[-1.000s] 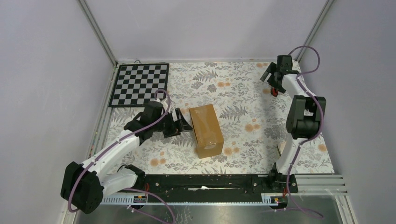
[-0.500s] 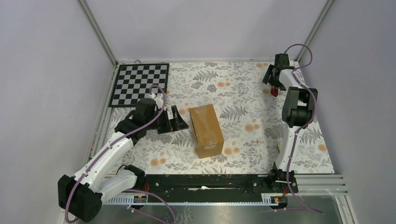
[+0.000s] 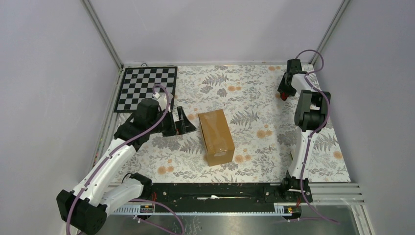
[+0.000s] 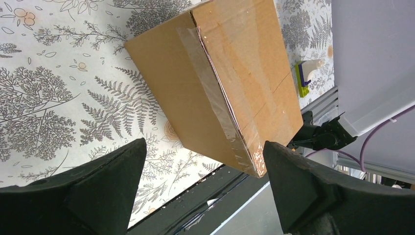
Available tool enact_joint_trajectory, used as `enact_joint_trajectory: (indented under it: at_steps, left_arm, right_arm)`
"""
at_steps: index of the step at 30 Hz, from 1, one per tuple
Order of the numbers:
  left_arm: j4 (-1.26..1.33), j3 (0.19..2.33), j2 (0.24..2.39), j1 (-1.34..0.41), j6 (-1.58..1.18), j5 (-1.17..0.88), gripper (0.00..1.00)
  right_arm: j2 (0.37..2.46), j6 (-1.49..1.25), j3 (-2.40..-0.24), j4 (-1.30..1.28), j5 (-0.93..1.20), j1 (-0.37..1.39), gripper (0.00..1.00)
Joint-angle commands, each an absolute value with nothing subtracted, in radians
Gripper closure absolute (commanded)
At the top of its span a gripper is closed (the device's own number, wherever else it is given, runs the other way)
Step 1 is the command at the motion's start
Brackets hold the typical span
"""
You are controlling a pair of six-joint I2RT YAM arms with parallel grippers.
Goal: Unpack the express box
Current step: Pick up the knife from the center of the board.
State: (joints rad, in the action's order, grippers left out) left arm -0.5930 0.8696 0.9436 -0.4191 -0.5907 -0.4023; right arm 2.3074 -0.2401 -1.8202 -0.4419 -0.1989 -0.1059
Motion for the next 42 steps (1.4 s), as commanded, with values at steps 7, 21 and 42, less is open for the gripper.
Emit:
enact_joint_trajectory:
  at_steps: [7, 21, 42]
  left_arm:
    - [-0.599, 0.985, 0.929, -0.402, -0.585, -0.441, 0.01]
    - [-0.581, 1.100, 1.021, -0.399, -0.615, -0.445, 0.01]
    - [-0.501, 1.172, 1.118, -0.396, -0.661, -0.467, 0.01]
  right_arm:
    - [2.255, -0.286, -1.746, -0.440, -0.171, -0.108, 0.86]
    - [1.941, -0.339, -1.508, -0.473, -0.144, -0.093, 1.00]
    - [1.484, -0.375, -1.377, -0.554, -0.173, 0.212, 1.00]
